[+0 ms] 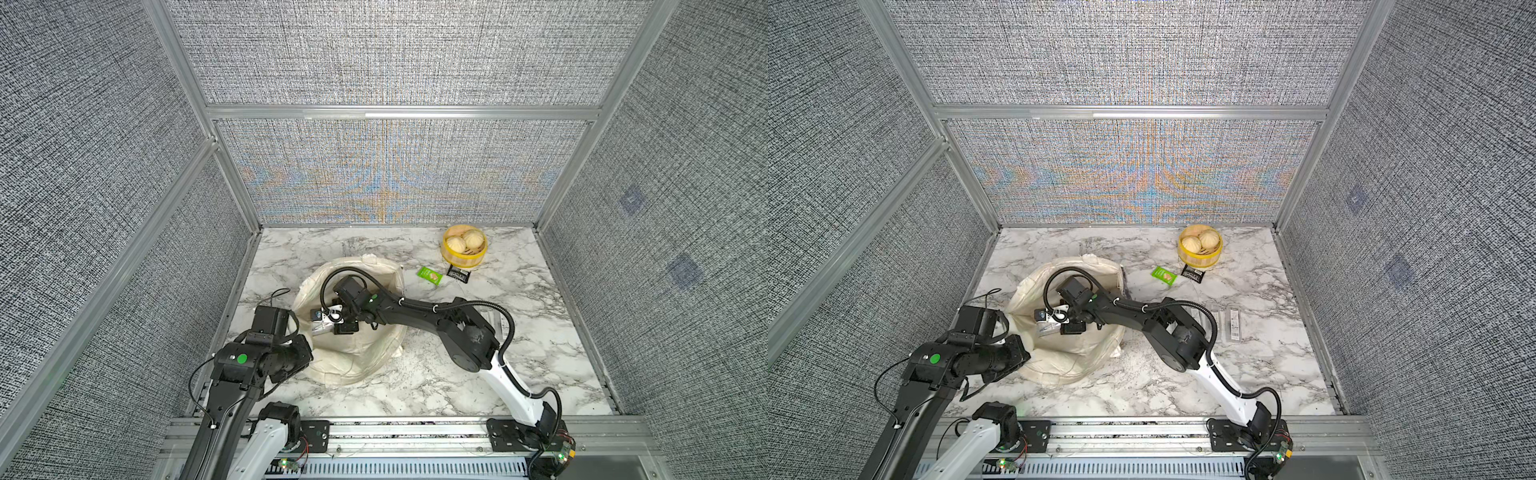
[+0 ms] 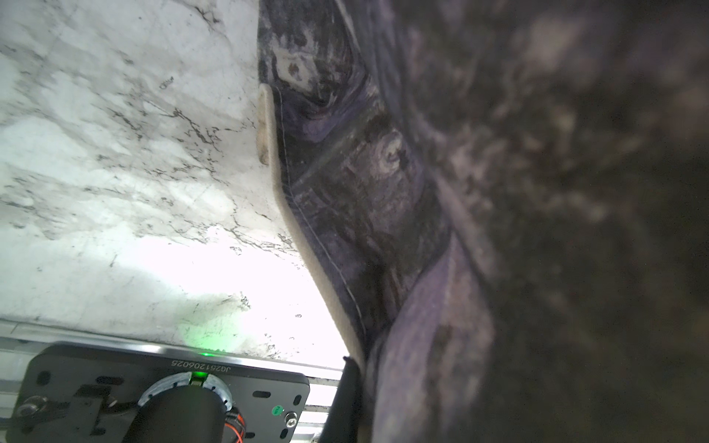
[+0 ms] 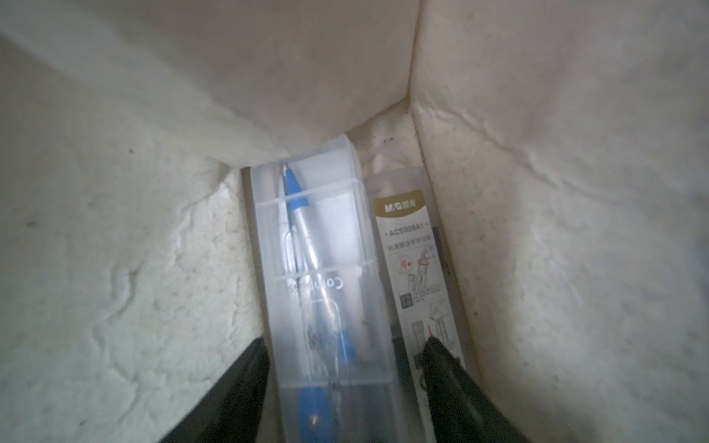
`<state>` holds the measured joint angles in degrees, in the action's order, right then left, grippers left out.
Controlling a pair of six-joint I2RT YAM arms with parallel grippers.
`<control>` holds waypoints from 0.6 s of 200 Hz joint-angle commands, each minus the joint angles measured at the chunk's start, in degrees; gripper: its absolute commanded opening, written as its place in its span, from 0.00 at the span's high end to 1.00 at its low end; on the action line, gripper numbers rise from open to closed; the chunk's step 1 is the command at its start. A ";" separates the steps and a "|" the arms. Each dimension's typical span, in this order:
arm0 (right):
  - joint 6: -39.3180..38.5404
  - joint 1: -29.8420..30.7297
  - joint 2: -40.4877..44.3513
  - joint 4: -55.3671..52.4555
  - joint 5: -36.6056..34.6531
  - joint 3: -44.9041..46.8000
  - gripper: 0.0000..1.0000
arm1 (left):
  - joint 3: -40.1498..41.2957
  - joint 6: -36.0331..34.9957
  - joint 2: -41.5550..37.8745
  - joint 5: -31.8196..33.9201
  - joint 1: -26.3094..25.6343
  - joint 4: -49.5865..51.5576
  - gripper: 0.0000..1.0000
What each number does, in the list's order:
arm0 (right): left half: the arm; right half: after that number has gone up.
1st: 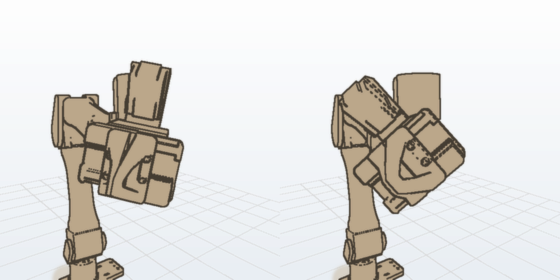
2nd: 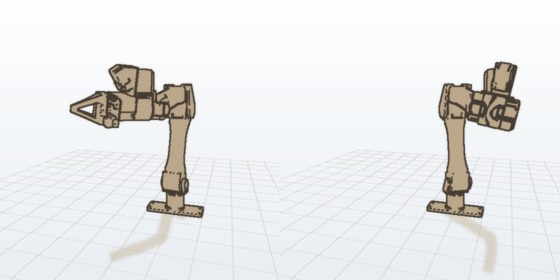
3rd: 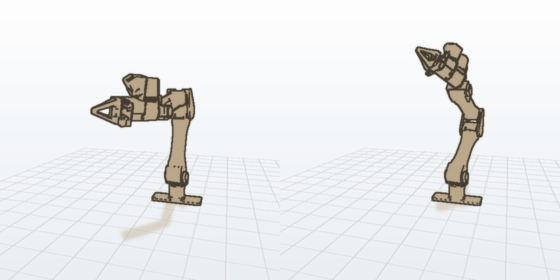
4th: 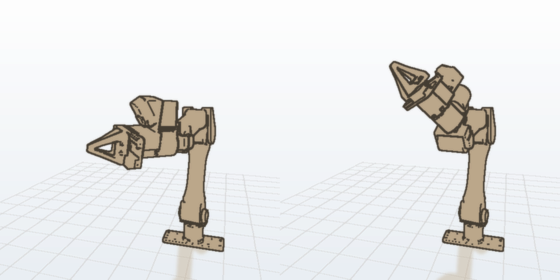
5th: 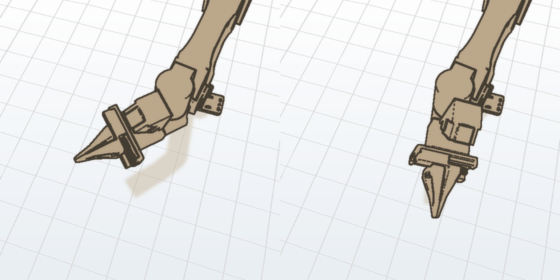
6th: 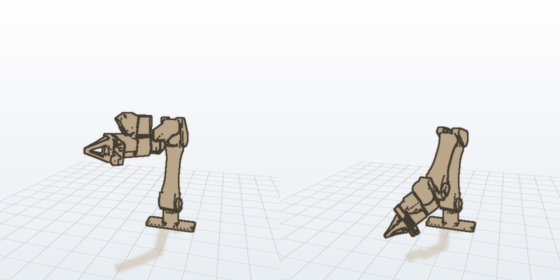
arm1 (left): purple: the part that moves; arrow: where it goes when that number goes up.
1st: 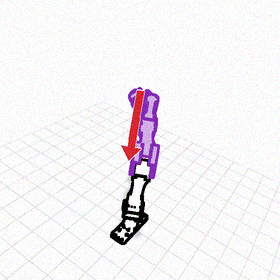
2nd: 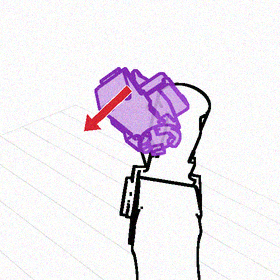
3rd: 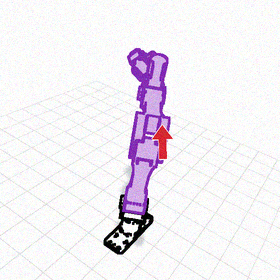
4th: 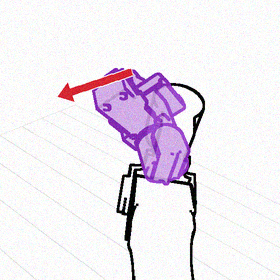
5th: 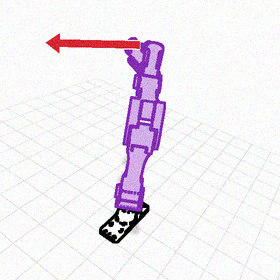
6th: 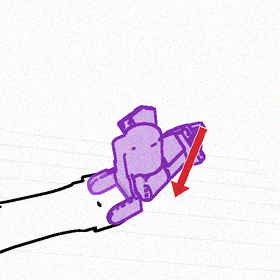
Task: Take out the compass set from the canvas bag
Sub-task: Pick up the compass set from the canvas bag.
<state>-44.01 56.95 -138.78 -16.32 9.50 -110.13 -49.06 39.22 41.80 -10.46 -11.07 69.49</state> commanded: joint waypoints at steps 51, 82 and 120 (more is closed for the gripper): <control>2.45 0.23 -2.51 -9.79 -10.82 -4.64 0.49 | -0.58 -1.08 -0.05 2.40 0.21 0.79 1.00; 4.28 -0.15 -1.59 -9.61 -11.17 -4.88 0.54 | -1.03 -1.51 0.29 2.66 0.22 0.73 1.00; 7.06 -0.92 -0.40 -11.35 -9.13 -5.35 0.59 | -1.03 -1.78 1.14 2.03 0.42 -1.01 1.00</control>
<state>-39.90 56.60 -140.00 -23.03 0.75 -115.35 -49.58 38.76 42.41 -9.30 -10.81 69.28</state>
